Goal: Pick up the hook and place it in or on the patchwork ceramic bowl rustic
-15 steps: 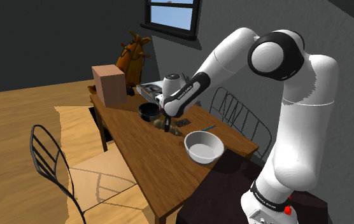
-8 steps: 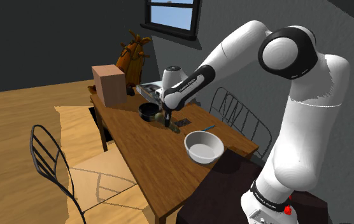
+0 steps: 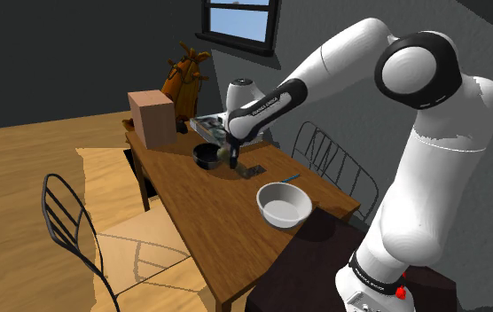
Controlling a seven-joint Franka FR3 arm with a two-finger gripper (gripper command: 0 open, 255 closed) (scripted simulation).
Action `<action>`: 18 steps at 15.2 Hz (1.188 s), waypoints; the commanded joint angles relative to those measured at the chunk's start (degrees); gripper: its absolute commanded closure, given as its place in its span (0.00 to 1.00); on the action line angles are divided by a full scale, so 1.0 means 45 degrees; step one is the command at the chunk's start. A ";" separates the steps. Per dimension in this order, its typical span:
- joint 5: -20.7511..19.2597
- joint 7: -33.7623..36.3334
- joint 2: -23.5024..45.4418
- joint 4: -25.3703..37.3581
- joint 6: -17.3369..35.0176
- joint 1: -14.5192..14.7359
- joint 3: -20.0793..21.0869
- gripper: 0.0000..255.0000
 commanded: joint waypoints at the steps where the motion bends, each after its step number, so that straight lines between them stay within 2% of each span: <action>1: 0.0003 -0.0027 -0.0225 0.0112 -0.0337 0.0008 0.0003 1.00; 2: 0.0006 -0.0038 -0.0308 0.0160 -0.0467 0.0010 0.0005 1.00; 10: 0.0858 -0.1191 0.3263 0.5395 -0.2074 -0.0572 -0.0027 1.00; 15: 0.1263 -0.1714 0.5855 0.9587 -0.3651 -0.1045 0.0049 1.00; 18: 0.1463 -0.1958 0.7801 1.2897 -0.5000 -0.1378 0.0115 1.00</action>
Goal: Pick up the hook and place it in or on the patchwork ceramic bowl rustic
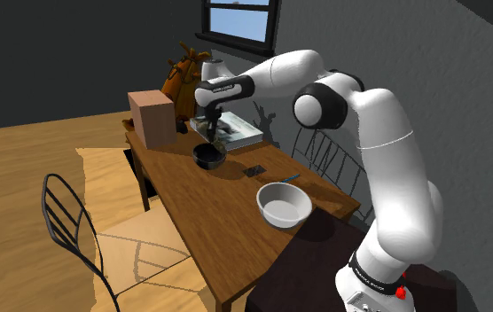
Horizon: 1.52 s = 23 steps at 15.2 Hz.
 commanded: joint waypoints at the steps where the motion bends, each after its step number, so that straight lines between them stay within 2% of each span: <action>1: 0.0126 -0.0111 0.1438 0.2460 -0.1014 -0.0193 0.0058 1.00; 16: 0.0147 -0.0001 0.2355 0.1414 0.0944 -0.0193 0.0102 1.00; 23: 0.0149 -0.0001 0.2357 0.1417 0.0942 -0.0192 0.0101 1.00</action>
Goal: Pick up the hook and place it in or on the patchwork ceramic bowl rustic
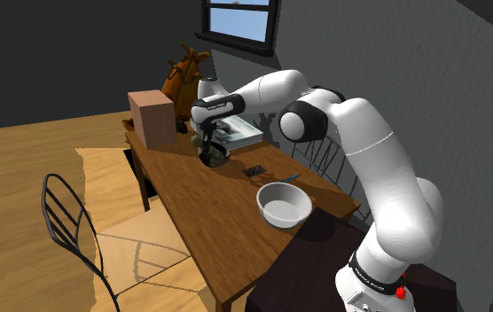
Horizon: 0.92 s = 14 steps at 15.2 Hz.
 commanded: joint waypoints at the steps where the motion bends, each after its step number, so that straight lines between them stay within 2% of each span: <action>1: -0.0033 0.0027 0.0144 -0.0068 -0.0036 -0.0033 -0.0055 1.00; 2: -0.0031 0.0048 0.0255 0.0036 -0.0032 -0.0025 -0.0050 0.00; 6: -0.0045 0.0066 -0.0004 -0.0476 0.0221 0.0011 -0.0060 0.00; 7: -0.0033 0.0027 0.0138 -0.0078 -0.0031 -0.0033 -0.0055 0.00; 11: -0.0088 0.0053 -0.0873 -0.0198 -0.0925 0.0085 -0.0094 0.00; 14: -0.0089 0.0053 -0.0873 -0.0199 -0.0924 0.0085 -0.0094 0.00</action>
